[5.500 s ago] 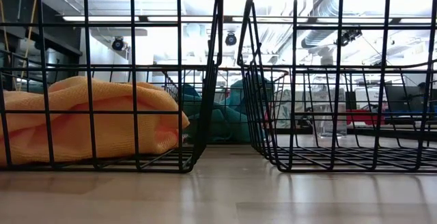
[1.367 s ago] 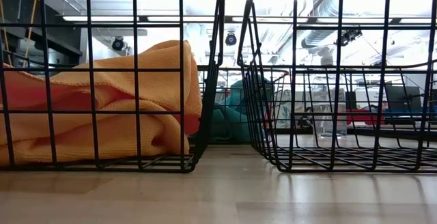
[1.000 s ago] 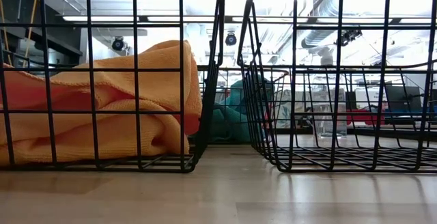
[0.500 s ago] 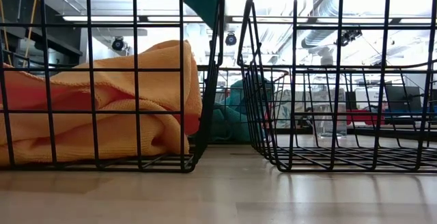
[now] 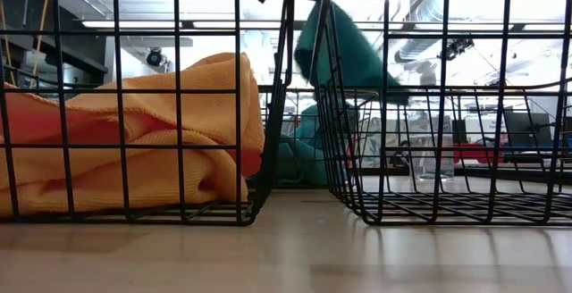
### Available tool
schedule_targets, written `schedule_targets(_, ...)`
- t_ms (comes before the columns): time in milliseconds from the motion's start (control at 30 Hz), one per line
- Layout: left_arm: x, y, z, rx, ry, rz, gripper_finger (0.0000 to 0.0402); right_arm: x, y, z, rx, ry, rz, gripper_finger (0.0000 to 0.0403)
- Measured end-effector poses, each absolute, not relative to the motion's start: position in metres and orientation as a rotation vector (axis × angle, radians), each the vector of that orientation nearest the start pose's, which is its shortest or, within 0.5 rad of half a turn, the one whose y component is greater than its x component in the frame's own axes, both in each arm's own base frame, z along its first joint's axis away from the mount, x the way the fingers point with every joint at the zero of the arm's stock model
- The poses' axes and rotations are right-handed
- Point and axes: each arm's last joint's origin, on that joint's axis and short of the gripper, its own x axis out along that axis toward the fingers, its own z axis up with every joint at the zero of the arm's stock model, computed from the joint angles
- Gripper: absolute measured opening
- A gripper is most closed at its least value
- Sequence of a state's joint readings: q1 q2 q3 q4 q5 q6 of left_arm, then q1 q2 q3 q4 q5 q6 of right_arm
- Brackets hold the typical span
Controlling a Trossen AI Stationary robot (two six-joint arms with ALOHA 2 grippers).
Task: Sort microfiber towel by color & place in baskets
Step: Put the blue towel into the top center basket
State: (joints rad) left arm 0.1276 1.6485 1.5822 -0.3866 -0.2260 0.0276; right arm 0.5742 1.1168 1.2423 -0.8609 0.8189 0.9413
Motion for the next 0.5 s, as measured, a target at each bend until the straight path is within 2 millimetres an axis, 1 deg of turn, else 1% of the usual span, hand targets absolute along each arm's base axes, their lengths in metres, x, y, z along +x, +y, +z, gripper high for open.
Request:
schedule_targets(100, 0.371, 0.055, 0.367, 0.066, 0.478, 0.401, 0.0000, 0.182, 0.096, 0.372, 0.437, 0.403, -0.449, 0.0309)
schedule_targets(300, 0.357, 0.058, 0.376, 0.088, 0.488, 0.540, 0.0000, 0.179, 0.101, 0.372, 0.428, 0.407, -0.422, 0.0309)
schedule_targets(500, 0.352, 0.061, 0.369, 0.030, 0.551, 0.623, 0.0000, 0.177, 0.105, 0.373, 0.419, 0.392, -0.418, 0.0309)
